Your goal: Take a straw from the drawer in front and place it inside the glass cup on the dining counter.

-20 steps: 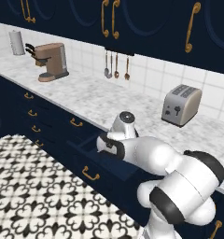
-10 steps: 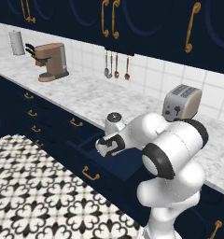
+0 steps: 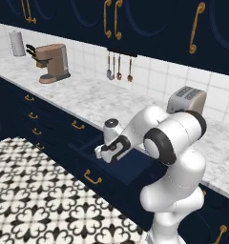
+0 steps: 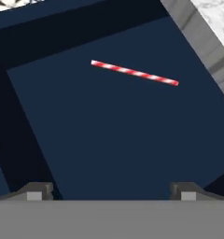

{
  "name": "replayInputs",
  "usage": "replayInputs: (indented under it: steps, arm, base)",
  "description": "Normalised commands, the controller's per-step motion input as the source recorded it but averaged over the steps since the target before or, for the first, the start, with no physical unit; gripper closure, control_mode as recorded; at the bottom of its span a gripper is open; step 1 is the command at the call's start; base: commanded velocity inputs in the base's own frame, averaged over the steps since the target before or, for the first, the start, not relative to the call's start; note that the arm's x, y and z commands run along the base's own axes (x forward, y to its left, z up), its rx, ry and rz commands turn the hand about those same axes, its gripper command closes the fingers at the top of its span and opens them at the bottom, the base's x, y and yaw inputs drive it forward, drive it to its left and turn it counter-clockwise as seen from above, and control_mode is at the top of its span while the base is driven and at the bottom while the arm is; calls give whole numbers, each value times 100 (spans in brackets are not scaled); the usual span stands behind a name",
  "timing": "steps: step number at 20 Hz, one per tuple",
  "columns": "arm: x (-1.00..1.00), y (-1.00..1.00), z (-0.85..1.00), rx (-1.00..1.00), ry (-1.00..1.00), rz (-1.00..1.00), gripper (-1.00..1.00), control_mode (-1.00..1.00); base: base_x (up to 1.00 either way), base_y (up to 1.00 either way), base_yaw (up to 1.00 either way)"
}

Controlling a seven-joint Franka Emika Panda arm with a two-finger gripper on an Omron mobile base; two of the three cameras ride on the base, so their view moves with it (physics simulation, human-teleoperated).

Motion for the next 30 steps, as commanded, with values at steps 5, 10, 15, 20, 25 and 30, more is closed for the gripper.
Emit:
replayInputs:
  steps: [5, 10, 15, 20, 25, 30]
  arm:
    - [0, 0, -28, 3, 5, -6, -100, -100]
    - [-9, 1, -18, 6, 5, -1, -100, -100]
    - [-23, 15, -16, 6, 3, 0, -100, -100]
    - [-27, 39, -20, 4, 2, 0, -100, -100]
    - [-95, 89, 1, 0, 0, 3, -100, -100]
    - [-68, 84, 44, 0, 0, 8, -100, -100]
  base:
    - [0, 0, 0]
    - [0, 0, 0]
    - [0, 0, 0]
    - [0, 0, 0]
    - [0, 0, 0]
    - [0, 0, 0]
